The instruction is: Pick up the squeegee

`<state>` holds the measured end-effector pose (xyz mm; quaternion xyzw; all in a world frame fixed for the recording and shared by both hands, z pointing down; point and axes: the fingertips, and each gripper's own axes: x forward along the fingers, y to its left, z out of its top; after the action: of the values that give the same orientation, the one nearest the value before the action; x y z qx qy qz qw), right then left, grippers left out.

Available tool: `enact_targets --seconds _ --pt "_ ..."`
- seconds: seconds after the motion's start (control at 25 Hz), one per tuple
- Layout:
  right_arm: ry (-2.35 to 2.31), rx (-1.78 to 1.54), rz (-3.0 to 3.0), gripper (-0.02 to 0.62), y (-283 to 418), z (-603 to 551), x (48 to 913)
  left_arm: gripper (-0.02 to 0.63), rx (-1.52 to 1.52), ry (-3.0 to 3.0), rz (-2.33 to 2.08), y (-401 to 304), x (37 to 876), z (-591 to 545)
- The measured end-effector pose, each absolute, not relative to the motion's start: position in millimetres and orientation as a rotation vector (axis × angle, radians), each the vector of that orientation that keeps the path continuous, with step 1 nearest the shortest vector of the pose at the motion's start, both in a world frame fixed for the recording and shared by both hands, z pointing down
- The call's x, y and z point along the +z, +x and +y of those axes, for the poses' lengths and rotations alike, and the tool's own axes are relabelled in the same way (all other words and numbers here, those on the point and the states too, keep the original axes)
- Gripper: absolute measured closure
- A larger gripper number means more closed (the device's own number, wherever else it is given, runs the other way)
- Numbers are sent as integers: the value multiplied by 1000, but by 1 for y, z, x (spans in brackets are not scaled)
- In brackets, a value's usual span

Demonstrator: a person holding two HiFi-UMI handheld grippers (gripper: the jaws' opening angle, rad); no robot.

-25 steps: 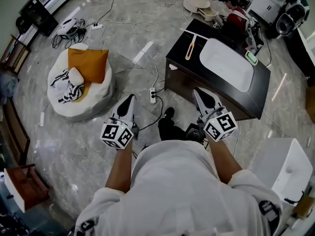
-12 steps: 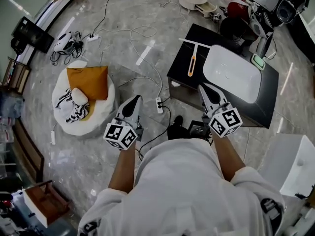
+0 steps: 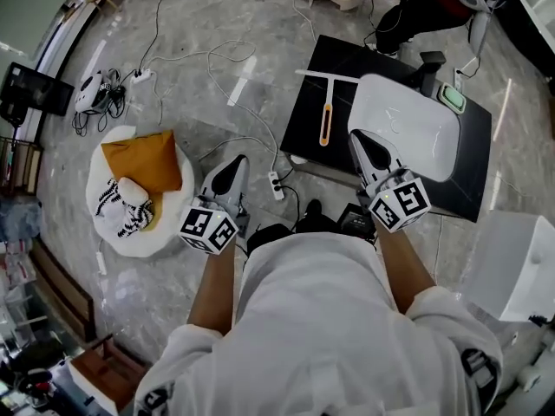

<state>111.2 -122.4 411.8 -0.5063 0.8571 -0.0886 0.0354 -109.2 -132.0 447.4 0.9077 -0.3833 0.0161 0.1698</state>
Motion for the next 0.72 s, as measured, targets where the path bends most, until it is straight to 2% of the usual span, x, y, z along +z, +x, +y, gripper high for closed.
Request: enact_targets --seconds 0.72 --pt "-1871 -418 2433 580 158 -174 452 589 111 2659 -743 -44 473 -231"
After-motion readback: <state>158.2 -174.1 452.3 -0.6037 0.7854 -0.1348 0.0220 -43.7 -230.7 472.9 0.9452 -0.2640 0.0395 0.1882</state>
